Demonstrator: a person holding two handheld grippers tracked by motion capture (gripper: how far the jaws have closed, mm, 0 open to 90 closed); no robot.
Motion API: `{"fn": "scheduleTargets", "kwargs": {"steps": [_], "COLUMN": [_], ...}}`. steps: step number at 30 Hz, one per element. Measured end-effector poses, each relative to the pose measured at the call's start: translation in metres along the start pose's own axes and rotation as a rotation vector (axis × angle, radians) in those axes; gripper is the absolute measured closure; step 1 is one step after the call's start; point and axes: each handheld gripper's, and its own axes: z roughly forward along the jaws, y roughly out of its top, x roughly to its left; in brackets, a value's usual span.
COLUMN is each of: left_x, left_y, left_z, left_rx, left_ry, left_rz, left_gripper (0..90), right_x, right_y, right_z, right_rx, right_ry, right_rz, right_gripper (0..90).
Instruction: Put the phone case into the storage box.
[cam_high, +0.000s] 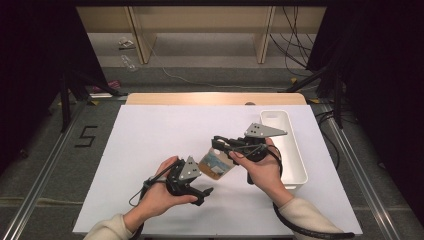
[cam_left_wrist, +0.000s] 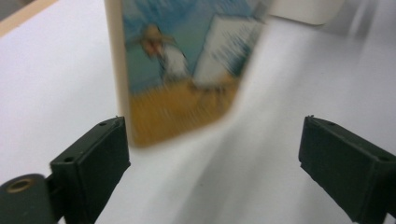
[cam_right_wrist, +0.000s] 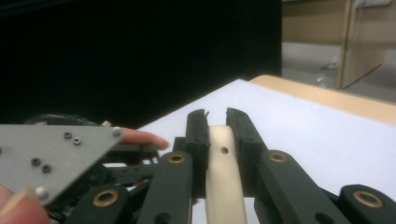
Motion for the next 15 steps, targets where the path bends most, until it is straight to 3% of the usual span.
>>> {"fn": "scheduleTargets", "kwargs": {"steps": [3,9,12,15], "left_x": [0.003,0.011,0.014,0.015], "left_y": [0.0,-0.002,-0.004,-0.004], "left_z": [-0.001,-0.004,-0.005,-0.006], "left_rx": [-0.011,-0.032,-0.04,-0.049], "left_ry": [0.005,0.008,0.008,0.004], "left_rz": [-0.016,-0.052,-0.066,-0.068], "left_gripper": [7.4,8.8,10.4,11.6], "right_x": [-0.002,-0.004,-0.004,-0.004], "right_y": [0.004,0.009,0.012,0.016], "right_z": [-0.005,-0.006,-0.007,-0.007], "right_rx": [-0.013,0.02,0.052,0.108], "right_ry": [0.006,0.014,0.025,0.065], "right_rz": [0.01,-0.049,-0.107,-0.165], "right_gripper": [80.2,80.0,80.0,79.9]}}
